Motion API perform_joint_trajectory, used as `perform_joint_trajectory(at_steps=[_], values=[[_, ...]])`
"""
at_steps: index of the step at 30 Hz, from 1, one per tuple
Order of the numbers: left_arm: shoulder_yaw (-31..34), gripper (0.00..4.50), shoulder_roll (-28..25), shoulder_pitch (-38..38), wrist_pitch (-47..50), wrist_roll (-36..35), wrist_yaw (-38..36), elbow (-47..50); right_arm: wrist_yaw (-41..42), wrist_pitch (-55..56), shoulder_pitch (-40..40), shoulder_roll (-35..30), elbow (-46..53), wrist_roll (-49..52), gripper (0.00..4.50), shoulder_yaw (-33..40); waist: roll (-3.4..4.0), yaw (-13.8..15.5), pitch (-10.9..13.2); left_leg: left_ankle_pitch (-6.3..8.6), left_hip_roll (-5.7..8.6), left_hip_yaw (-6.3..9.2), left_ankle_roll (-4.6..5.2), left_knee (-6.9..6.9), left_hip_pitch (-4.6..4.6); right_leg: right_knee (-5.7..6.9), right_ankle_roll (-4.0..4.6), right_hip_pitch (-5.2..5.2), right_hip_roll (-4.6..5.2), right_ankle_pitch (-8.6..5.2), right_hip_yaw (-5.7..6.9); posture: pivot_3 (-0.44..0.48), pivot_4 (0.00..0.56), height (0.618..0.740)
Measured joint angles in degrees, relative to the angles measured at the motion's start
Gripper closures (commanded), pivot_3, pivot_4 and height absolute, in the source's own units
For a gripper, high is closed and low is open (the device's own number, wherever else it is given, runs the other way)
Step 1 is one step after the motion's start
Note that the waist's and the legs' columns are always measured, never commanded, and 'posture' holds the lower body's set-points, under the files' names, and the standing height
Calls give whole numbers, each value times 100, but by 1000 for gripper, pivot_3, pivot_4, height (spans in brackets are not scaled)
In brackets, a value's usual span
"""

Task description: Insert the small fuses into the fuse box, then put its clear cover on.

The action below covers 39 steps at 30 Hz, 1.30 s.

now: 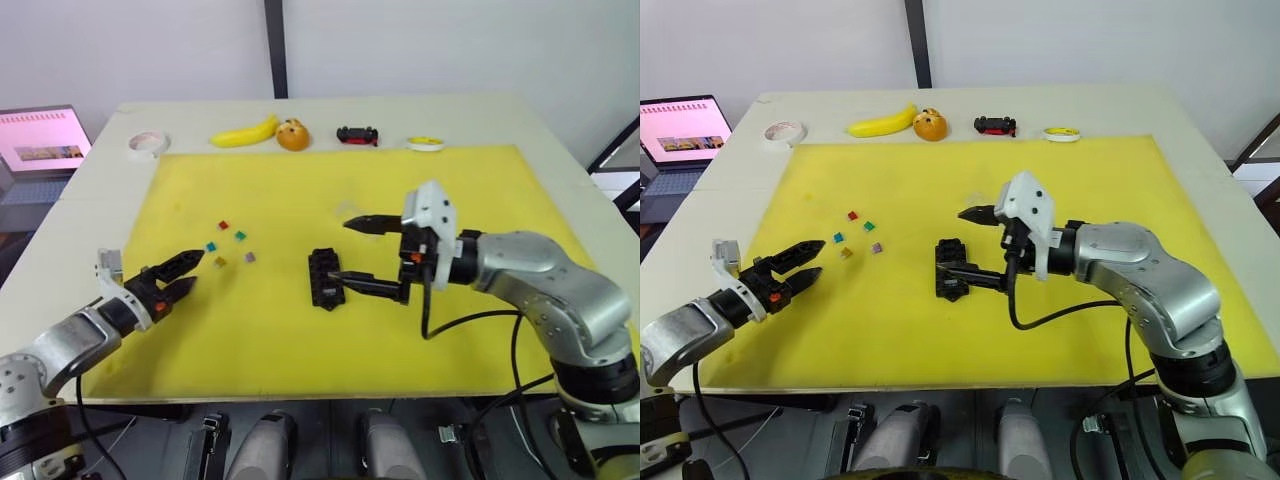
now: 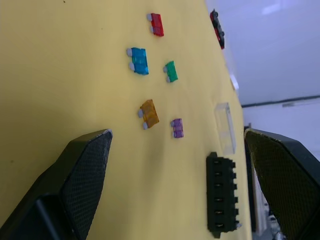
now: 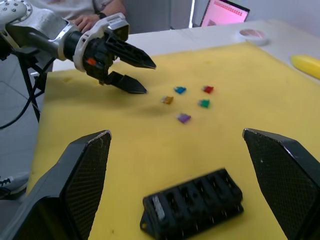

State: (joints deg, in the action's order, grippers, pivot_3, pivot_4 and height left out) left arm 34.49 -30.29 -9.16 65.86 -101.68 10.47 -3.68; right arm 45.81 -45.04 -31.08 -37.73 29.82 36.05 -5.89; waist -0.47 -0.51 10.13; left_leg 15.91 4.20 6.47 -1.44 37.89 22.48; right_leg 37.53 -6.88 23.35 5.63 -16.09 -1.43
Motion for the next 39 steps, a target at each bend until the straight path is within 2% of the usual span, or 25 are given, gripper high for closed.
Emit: perform_joint_trajectory(at_steps=[7, 16, 29, 39], values=[[-269, 0, 94, -1, -505, -949, 603, -300, -1, 165, -103, 205, -122, -226, 19, -310, -1, 0, -1, -3, 1, 0, -5, 0, 0, 0, 0, 1, 0, 0, -1, 0, 150, 740], [-677, 0, -82, -221, -496, -1002, 407, -740, -46, 204, -103, 334, -136, -446, 19, -496, 1, 30, -5, -2, 7, 1, -3, 0, 0, 0, 0, -1, 0, 0, 0, 0, 150, 740], [-910, 0, -338, -846, 194, -121, -873, -1723, -67, 196, -125, 455, -197, -558, 19, -555, 3, 134, -7, -2, 14, 9, -2, 1, -1, -3, 0, 1, 1, 0, 3, 0, 150, 740], [-911, 0, -158, -1324, 467, 795, -1223, -1950, -156, 179, -123, 502, -211, -597, 19, -556, 6, 155, -9, -2, 20, 16, -2, 1, -1, -5, 0, 0, 6, 0, 6, 0, 150, 740]])
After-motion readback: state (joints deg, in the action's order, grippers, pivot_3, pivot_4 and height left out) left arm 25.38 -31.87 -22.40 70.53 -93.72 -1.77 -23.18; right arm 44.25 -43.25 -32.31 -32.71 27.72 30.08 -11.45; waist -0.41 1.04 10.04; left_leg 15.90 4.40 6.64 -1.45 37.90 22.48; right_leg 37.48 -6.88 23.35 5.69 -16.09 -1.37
